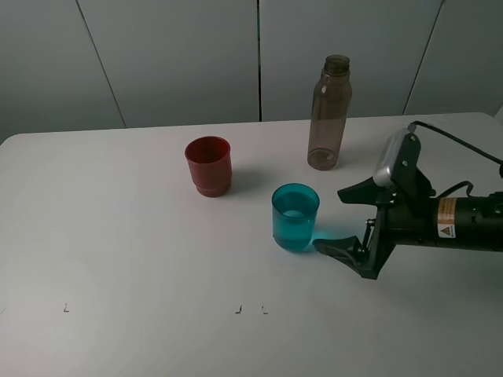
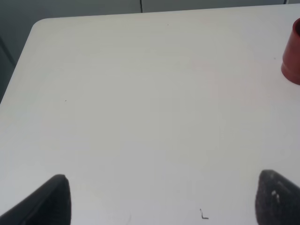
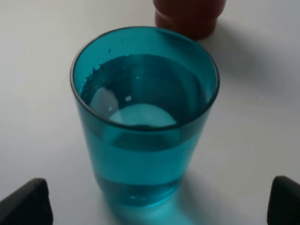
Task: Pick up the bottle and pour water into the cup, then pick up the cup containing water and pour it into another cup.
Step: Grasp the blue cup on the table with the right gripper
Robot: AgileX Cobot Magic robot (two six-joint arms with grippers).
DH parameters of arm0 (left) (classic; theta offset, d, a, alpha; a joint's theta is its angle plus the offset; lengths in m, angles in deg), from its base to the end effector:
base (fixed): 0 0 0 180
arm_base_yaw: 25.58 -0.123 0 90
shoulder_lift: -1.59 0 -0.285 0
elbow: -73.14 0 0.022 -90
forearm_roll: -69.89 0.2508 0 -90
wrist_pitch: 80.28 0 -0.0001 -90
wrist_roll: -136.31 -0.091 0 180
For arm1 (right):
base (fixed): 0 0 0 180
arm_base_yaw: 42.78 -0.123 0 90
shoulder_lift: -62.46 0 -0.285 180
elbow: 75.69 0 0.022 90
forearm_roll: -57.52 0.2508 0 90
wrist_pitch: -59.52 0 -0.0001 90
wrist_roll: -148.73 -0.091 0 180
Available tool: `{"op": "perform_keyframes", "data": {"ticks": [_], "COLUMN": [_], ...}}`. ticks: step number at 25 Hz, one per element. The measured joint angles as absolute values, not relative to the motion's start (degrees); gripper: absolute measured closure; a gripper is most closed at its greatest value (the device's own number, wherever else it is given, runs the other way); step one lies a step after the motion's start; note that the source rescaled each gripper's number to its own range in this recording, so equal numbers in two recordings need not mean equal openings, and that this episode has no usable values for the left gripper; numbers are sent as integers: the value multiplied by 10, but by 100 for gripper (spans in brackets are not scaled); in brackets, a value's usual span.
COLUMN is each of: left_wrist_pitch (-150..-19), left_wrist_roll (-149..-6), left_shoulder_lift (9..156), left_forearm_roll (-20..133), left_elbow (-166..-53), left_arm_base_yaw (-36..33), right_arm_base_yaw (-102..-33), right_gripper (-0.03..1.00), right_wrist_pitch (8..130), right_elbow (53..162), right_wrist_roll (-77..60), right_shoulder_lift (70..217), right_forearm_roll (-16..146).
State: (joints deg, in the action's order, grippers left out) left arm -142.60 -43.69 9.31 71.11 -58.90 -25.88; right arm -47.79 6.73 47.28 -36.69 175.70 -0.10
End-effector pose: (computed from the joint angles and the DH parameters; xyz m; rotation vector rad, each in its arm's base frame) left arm -0.0074 0.0017 0.2781 -0.0069 2.0594 0.0288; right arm 0.2179 0.0805 0.0936 -1.1084 1.8671 0.5409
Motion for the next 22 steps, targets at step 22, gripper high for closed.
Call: {"op": "perform_keyframes", "data": {"ticks": [22], "left_wrist_pitch": [-1426], "left_wrist_roll": [-437], "left_shoulder_lift": [93], "left_forearm_roll": [711], "left_elbow": [-589], "left_arm_base_yaw": [-259], "right_arm_base_yaw": [-479], "right_gripper": [-3], "right_wrist_pitch": [44], "right_elbow": [506], "right_wrist_roll": [-387], "right_shoulder_lift": [1789], "right_forearm_roll": [-45]}}
